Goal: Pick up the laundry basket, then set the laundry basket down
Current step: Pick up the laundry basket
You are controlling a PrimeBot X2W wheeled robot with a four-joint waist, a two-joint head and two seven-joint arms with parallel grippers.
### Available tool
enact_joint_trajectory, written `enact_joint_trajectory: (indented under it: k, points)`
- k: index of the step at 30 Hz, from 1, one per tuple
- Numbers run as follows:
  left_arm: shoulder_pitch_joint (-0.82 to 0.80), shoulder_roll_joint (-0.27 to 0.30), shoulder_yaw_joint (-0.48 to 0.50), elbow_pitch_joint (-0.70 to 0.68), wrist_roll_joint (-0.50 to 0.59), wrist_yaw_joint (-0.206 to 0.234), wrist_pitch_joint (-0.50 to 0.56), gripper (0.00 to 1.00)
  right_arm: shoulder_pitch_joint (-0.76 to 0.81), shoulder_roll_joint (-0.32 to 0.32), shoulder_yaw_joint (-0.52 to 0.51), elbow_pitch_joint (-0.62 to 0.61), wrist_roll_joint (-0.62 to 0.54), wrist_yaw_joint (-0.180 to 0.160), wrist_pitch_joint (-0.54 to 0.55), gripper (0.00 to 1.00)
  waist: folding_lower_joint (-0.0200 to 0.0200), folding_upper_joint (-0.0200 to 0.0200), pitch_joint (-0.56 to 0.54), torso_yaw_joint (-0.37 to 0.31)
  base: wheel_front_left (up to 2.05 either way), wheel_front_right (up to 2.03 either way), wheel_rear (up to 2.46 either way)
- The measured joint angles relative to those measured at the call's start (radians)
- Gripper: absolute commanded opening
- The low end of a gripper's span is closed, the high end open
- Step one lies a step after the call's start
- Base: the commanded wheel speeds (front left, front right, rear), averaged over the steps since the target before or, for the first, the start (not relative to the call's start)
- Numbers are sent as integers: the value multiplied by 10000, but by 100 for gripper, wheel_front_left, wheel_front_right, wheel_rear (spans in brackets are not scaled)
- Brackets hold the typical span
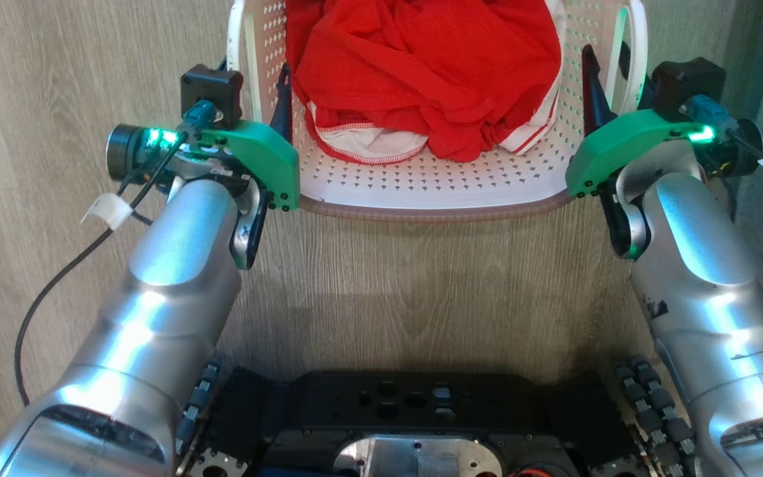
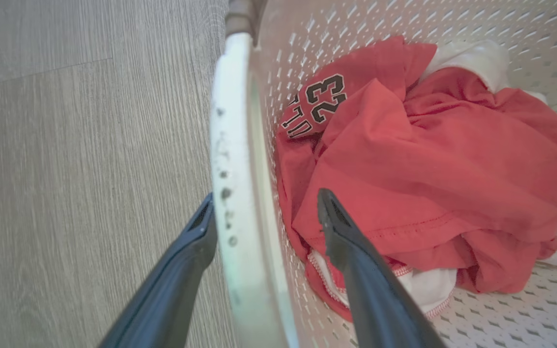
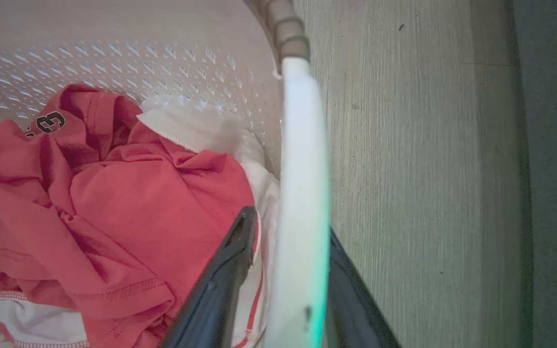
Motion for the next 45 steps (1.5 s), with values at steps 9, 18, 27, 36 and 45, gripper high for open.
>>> enact_joint_trajectory:
  k: [9, 18, 27, 36, 45]
  points:
    - [-93, -15, -372, 134, -278, 159, -2, 0, -174, 0, 58, 278, 54, 0, -35, 0, 0, 0, -32, 44, 0, 0, 0]
    - [-52, -21, -700, 382, -531, 217, 0, 0, -173, 0, 196, 742, 270, 0, -42, 0, 0, -1, -338, 39, 0, 0, 0]
    - [429, -35, -1032, 723, -1197, 245, -2, 0, -110, 6, 648, 1509, 779, 0, -42, 0, 0, -1, -1215, -51, 0, 0, 0]
    - [1421, -79, -1691, 1551, -1962, 52, 0, 0, 349, 113, 1768, 3116, 1743, 0, -42, 0, -1, -1, -2806, -163, 0, 0, 0]
    - [2662, -130, -2504, 2359, -3049, -341, 625, 0, 1313, 278, 3087, 4080, 3411, 2, 497, 0, -1, -1, -4841, -258, 0, 0, 0]
